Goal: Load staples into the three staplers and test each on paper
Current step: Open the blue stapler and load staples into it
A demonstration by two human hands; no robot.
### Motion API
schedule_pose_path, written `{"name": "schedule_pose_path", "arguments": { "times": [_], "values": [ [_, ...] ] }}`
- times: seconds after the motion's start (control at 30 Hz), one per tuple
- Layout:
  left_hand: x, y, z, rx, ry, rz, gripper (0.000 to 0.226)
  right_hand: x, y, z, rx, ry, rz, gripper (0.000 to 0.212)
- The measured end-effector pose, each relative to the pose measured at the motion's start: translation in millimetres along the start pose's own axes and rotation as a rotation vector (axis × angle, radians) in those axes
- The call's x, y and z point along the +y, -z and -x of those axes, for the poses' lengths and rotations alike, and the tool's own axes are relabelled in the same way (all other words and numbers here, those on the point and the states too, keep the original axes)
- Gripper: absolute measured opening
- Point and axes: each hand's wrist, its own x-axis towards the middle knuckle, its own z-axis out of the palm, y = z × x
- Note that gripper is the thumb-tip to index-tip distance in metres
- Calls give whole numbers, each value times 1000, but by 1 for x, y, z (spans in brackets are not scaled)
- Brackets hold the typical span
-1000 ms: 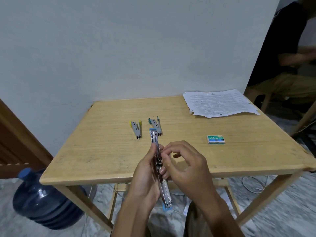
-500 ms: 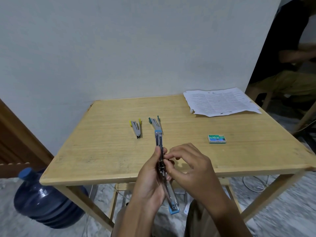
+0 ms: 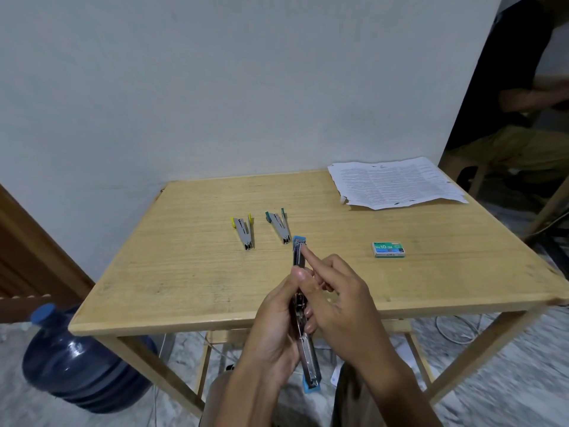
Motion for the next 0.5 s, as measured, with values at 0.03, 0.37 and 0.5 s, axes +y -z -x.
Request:
{"name": "schedule_pose_path", "arguments": {
  "times": [0.03,0.37,0.5],
  "values": [
    [1,-1,1,0,1,1,33,0,0,0,5,-9,-25,54],
    [9,0,5,-10,-24,71,26,0,-1,4,-20,22,6,41],
    [11,1,5,-6,-22,110,24,-2,-1,3,-23,52,26,29]
  ]
}}
